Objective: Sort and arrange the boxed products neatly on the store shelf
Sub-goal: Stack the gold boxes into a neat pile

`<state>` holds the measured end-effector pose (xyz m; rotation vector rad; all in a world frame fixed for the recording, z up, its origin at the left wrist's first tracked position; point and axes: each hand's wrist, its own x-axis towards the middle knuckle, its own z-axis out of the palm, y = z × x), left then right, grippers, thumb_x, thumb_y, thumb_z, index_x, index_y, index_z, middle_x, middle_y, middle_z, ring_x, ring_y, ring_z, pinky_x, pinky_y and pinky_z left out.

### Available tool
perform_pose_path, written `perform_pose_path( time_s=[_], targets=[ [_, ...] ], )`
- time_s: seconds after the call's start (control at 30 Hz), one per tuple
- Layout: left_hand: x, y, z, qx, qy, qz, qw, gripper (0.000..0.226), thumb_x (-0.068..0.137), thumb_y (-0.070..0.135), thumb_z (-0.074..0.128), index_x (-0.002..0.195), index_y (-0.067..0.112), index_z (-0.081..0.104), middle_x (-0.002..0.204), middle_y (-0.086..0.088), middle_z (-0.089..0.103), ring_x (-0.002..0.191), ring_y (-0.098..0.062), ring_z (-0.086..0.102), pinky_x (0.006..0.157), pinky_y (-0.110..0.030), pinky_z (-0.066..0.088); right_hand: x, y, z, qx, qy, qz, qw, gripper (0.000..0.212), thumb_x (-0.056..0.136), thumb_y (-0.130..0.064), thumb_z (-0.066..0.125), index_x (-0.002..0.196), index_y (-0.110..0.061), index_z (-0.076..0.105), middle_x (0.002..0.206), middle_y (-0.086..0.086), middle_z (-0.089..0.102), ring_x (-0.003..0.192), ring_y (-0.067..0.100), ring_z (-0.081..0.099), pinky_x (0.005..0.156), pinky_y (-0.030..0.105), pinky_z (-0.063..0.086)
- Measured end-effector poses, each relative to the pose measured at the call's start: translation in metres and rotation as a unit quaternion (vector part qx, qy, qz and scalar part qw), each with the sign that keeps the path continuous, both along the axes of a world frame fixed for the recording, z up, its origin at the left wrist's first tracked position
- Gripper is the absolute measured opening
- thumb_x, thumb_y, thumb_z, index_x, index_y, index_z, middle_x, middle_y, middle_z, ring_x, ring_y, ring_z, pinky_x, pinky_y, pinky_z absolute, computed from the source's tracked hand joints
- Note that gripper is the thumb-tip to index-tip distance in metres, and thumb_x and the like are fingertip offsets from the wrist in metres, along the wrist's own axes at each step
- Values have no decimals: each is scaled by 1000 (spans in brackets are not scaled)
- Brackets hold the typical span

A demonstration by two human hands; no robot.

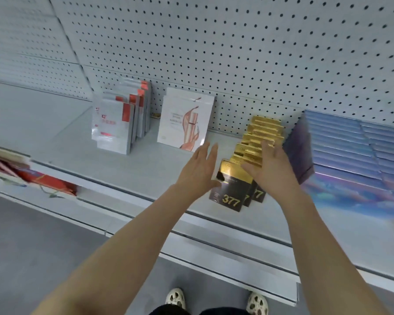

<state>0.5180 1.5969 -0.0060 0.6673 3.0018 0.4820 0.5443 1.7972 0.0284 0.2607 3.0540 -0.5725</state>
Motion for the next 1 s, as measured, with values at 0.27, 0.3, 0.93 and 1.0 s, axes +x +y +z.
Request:
perform_pose_path(
  time_s=[0.27, 0.3, 0.93, 1.0],
  targets=[
    [-26, 17, -28, 128, -183, -16, 975, 115, 68, 37, 85, 150, 26, 6, 114, 3, 61, 105, -21, 63, 76, -26, 44, 0, -6, -18, 94, -31, -12, 995, 97, 75, -73, 63, 149, -23, 26, 154, 13, 31, 142, 36, 27, 113, 52, 33],
    [-28, 21, -30, 140, -189, -20, 972, 113, 66, 37, 86, 149, 26, 10, 112, 3, 62, 103, -20, 62, 76, -26, 42, 2, -3, -19, 108, -43, -10, 993, 103, 72, -71, 68, 151, -24, 21, 154, 11, 29, 143, 35, 26, 112, 53, 33],
    [-67, 68, -40, 280, -43, -5, 959, 88, 68, 23, 85, 139, 27, 34, 126, 5, 59, 106, -17, 61, 82, -24, 47, -40, 17, -37, -26, 100, -24, 994, 101, 73, -31, 85, 150, -26, 20, 161, 3, 3, 143, 29, 24, 110, 42, 40],
    [-72, 67, -33, 308, -99, -23, 946, 92, 66, 28, 86, 140, 34, 32, 127, 13, 58, 108, -9, 59, 87, -26, 51, -46, 13, -32, -132, 154, -92, 975, 95, 75, -50, 78, 147, -22, 23, 159, 2, 12, 141, 25, 28, 109, 39, 37]
  ],
)
